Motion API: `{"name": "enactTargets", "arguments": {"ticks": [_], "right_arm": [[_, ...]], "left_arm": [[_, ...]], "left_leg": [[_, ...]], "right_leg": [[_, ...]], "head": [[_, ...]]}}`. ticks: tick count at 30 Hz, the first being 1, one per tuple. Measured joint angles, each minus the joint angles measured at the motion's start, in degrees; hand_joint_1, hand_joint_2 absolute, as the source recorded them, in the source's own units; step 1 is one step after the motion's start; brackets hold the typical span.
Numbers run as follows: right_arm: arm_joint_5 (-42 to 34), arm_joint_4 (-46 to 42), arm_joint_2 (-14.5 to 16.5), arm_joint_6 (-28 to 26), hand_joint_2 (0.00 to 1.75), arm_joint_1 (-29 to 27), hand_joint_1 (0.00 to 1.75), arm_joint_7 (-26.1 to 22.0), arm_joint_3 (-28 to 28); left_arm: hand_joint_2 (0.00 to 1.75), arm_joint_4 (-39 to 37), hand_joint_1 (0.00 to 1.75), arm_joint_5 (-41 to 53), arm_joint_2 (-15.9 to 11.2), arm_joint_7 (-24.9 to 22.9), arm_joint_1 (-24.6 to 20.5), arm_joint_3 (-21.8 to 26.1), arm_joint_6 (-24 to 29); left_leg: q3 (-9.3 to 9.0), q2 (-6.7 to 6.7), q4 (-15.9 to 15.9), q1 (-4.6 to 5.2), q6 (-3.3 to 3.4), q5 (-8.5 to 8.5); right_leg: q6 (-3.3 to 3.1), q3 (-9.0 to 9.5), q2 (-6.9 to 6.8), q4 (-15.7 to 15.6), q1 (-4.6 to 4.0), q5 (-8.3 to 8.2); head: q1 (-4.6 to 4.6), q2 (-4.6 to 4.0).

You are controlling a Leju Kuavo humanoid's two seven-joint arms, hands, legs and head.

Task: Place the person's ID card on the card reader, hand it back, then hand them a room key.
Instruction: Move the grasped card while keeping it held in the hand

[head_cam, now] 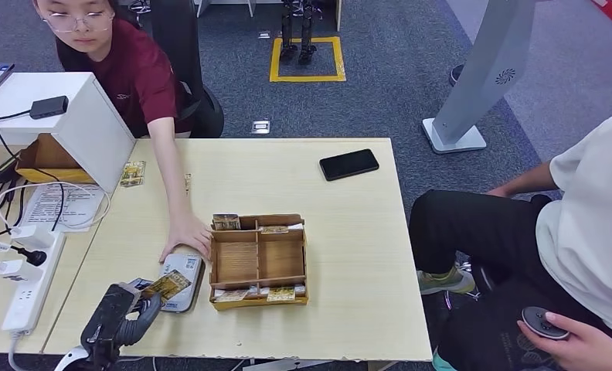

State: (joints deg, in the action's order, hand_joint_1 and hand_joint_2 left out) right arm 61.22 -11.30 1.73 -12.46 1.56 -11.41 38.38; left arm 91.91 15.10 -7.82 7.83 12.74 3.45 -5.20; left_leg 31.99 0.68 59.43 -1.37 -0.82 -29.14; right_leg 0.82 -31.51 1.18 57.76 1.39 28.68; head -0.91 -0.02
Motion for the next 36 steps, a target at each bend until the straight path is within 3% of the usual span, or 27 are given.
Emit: {"name": "enactTargets", "arguments": {"ticks": [12,36], "right_arm": [[1.0,0.0,0.2,0.0,1.75,0.2,0.0,0.0,0.1],[1.1,0.0,0.2,0.0,1.75,0.2,0.0,0.1,0.4]], "left_arm": [[1.75,-4.8,1.75,1.5,1.1,-1.2,-4.6,-2.0,3.0],[1.75,-7.2,1.75,1.6,1.7,-1.2,-5.0,-2.1,3.4]], "left_leg": [[-0.01,-0.02,0.0,0.0,0.0,0.0],[-0.01,-0.02,0.0,0.0,0.0,0.0]], "right_leg": [[-0.01,-0.03,0.04,0.0,0.0,0.0],[-0.01,-0.03,0.03,0.0,0.0,0.0]], "head": [[0.02,0.0],[0.03,0.0]]}}
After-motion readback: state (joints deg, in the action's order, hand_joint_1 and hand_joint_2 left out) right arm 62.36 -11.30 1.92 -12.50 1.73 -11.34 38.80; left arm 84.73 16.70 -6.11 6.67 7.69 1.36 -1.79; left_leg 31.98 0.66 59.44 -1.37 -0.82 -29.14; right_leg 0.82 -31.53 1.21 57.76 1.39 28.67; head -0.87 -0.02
